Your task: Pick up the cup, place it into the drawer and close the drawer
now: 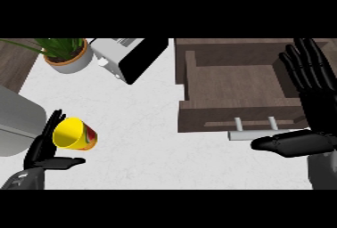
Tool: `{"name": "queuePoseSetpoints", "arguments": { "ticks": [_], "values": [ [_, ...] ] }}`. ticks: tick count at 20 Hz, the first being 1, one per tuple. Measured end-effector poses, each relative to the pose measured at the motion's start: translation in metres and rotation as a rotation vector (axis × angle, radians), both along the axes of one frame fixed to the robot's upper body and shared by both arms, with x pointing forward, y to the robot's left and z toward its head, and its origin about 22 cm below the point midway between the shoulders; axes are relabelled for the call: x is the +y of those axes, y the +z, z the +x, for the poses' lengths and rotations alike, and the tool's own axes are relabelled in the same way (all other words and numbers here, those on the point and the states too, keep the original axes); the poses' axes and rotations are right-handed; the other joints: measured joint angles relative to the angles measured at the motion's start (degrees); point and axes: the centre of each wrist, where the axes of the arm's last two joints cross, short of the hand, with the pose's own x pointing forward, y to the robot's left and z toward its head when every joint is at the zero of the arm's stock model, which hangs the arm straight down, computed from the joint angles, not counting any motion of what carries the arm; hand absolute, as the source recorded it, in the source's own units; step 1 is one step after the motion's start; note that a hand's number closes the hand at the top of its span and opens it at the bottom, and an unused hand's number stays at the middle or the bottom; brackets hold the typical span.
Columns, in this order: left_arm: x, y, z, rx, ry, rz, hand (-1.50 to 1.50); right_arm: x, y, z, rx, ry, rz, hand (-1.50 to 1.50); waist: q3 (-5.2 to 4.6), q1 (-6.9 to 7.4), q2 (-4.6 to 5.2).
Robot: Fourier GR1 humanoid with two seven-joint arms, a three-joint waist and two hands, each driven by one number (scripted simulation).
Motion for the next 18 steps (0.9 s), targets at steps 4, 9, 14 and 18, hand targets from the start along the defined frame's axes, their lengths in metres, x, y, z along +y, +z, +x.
{"name": "queuePoseSetpoints", "arguments": {
  "ticks": [4,9,14,18],
  "values": [
    [-0.007,-0.001,0.005,-0.01,-0.014,-0.002,-1.5,0.005,0.002,0.005,0.003,0.006,0.001,-1.5,-0.04,-0.07,0.09],
    [-0.012,-0.003,0.006,-0.013,-0.028,-0.008,-1.5,0.004,0.001,0.0,0.008,0.005,-0.001,-1.5,-0.03,-0.28,0.07],
    [-0.023,-0.002,0.016,-0.016,-0.065,-0.057,1.5,-0.003,0.005,0.003,0.005,0.009,-0.011,-1.5,-0.06,-0.38,0.14],
    [-0.035,-0.002,0.025,-0.039,-0.105,-0.099,1.5,-0.004,0.003,0.001,0.008,0.005,-0.011,-1.5,-0.09,-0.51,0.16]
  ]
}}
